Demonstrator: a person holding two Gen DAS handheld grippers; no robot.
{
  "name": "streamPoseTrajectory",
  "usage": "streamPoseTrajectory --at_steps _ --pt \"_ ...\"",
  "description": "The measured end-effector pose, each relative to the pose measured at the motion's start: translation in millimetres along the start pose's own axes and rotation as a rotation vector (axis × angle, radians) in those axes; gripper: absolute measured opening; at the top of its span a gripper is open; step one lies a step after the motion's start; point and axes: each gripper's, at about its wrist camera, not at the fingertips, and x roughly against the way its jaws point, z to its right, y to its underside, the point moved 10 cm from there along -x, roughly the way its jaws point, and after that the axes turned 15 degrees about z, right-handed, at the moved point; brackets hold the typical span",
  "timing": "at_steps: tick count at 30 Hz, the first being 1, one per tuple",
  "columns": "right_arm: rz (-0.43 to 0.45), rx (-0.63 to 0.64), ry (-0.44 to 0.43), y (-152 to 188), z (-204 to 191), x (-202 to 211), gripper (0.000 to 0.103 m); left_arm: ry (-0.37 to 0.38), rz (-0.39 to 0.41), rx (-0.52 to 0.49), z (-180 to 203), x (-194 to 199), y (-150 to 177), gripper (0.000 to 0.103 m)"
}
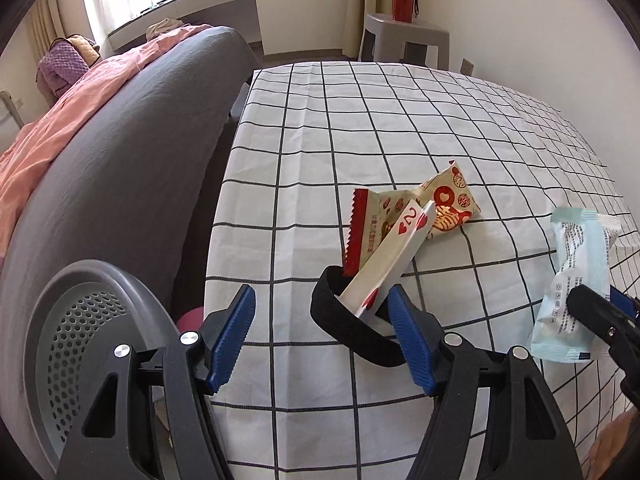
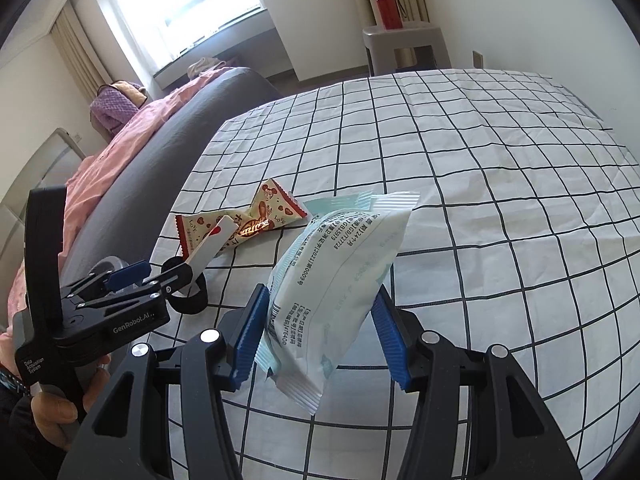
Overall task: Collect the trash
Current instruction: 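Grasp the red-white candy wrapper strip with the left gripper while the right gripper holds the packet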
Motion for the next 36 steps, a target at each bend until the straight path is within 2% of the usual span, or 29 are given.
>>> streamPoseTrajectory --at_steps 16,25,29,36 --pt "0.016 0.015 -0.006 -4 -8 10 0.052 -0.007 -0.026 0.05 -21 21 32 0.066" --pt "0.022 0.016 -0.004 -6 -11 12 0.052 0.029 0.035 0.019 -14 39 7 0.066" --pt "0.018 0.017 -0.006 -4 -11 11 0.052 0.073 0.026 -0.017 2 28 -4 0.066" --pt "0.015 0.01 0.001 -3 -7 10 0.052 0.082 -0.004 -0.057 21 1 -10 0.066"
